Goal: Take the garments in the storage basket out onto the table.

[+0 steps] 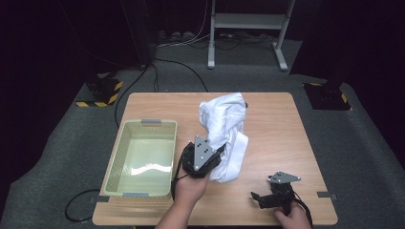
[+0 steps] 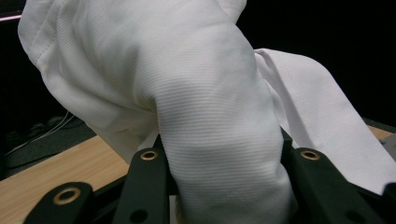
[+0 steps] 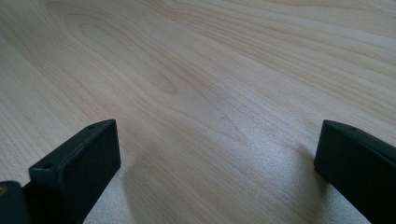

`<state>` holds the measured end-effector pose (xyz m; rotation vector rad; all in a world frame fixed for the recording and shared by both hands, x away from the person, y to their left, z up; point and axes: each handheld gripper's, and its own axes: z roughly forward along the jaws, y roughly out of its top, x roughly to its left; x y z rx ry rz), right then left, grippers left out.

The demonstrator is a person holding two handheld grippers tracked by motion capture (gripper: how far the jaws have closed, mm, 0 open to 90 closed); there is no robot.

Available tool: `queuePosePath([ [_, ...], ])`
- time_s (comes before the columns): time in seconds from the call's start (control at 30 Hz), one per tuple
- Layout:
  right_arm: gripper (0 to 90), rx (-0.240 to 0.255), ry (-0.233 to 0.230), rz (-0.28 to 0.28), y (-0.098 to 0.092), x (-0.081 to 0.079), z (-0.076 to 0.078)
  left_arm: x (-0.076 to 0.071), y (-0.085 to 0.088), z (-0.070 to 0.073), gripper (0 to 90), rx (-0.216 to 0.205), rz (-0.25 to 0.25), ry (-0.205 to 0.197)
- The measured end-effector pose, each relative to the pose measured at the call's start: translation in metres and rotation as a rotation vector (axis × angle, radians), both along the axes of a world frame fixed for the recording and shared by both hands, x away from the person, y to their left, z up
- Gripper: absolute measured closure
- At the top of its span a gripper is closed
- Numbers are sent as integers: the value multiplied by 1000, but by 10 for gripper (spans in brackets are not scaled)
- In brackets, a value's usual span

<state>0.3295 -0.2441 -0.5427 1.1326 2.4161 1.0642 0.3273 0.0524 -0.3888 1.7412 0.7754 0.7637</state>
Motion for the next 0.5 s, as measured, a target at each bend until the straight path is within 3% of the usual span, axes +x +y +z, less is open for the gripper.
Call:
queuePosePath([
  [0.5,1,3,3,-2,0,0,0,9,-16,-22,629,18,-19,55],
])
